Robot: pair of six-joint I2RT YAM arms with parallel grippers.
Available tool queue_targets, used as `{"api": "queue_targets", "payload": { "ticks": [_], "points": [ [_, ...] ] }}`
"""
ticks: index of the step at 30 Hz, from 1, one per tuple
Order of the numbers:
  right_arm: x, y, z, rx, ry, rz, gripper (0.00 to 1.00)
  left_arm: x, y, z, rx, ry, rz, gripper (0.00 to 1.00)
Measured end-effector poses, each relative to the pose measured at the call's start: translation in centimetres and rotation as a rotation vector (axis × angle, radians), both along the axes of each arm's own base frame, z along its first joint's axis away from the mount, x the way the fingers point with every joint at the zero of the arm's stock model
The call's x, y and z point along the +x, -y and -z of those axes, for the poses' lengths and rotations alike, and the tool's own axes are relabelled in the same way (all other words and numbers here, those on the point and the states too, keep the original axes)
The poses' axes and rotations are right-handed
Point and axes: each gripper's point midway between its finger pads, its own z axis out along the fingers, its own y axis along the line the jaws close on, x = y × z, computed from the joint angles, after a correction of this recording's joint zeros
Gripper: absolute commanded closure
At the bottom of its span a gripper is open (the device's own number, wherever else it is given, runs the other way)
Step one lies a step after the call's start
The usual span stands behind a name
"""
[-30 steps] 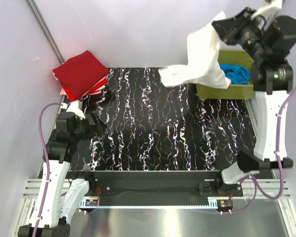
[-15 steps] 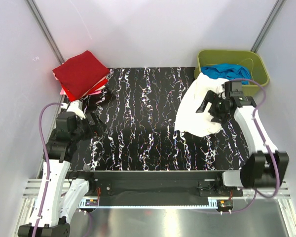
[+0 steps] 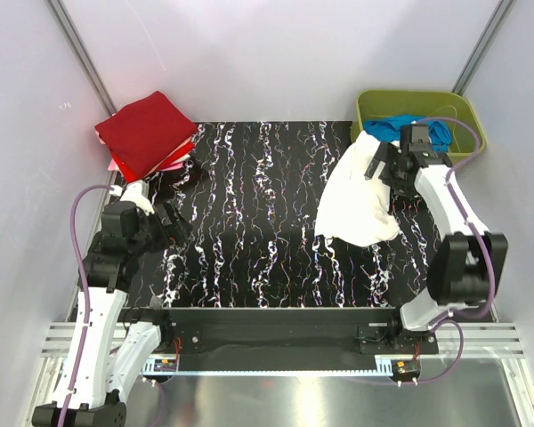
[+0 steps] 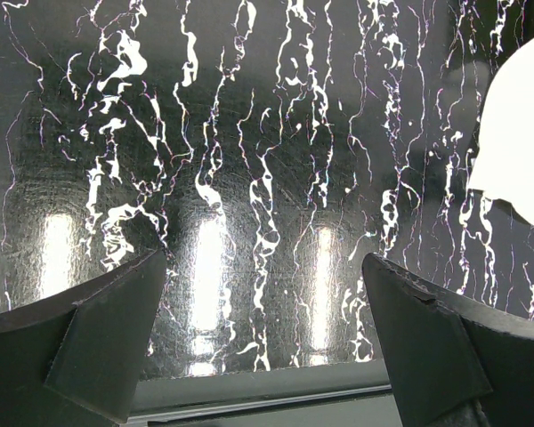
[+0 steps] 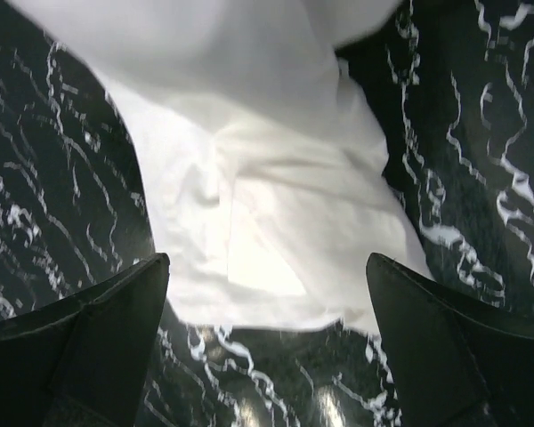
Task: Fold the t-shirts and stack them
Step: Move the tshirt to the center of the board
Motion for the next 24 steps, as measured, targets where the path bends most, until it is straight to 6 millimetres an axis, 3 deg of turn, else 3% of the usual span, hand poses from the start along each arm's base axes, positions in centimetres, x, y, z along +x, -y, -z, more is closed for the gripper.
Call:
{"api": "queue_targets", "payload": {
  "ticks": [7,9,11,15,16,18,19,22,24],
  "points": [
    [7.2,1.3,1.1,-0.082,0.05,0.0,0.0,0.0,0.0,0.0,0.0,0.0,0.0,0.01],
    [8.5,1.5,1.3,-0.098,0.067,-0.009,0.0,0.0,0.0,0.0,0.0,0.002,0.0,0.01],
    [9.5,1.6,1.8,-0.112,0.073,-0.024,0.07,-0.1,0.0,-0.1,-0.001,0.006,0.0,0.01],
    [10.5,1.1,2.2,-0.107,0.073,-0.071,0.44,-0.1,0.0,-0.2,-0.001,0.008,0.0,0.01],
    [10.5,0.8,2.2,-0.099,0.075,-0.083,0.58,-0.1,0.0,-0.2,-0.001,0.008,0.0,0.01],
    [10.5,0.1,2.1,-0.073,0.078,-0.107,0.7,-0.1,0.0,-0.2,-0.001,0.008,0.0,0.01],
    [10.5,-0.2,2.1,-0.058,0.079,-0.118,0.8,-0.1,0.0,-0.2,-0.001,0.008,0.0,0.01],
    [10.5,-1.5,1.4,0.005,0.088,-0.163,0.92,-0.1,0.0,-0.2,-0.001,0.008,-0.002,0.01],
    [10.5,-2.7,0.0,0.071,0.102,-0.206,1.0,-0.1,-0.1,-0.2,-0.001,0.011,-0.002,0.01]
  ]
}}
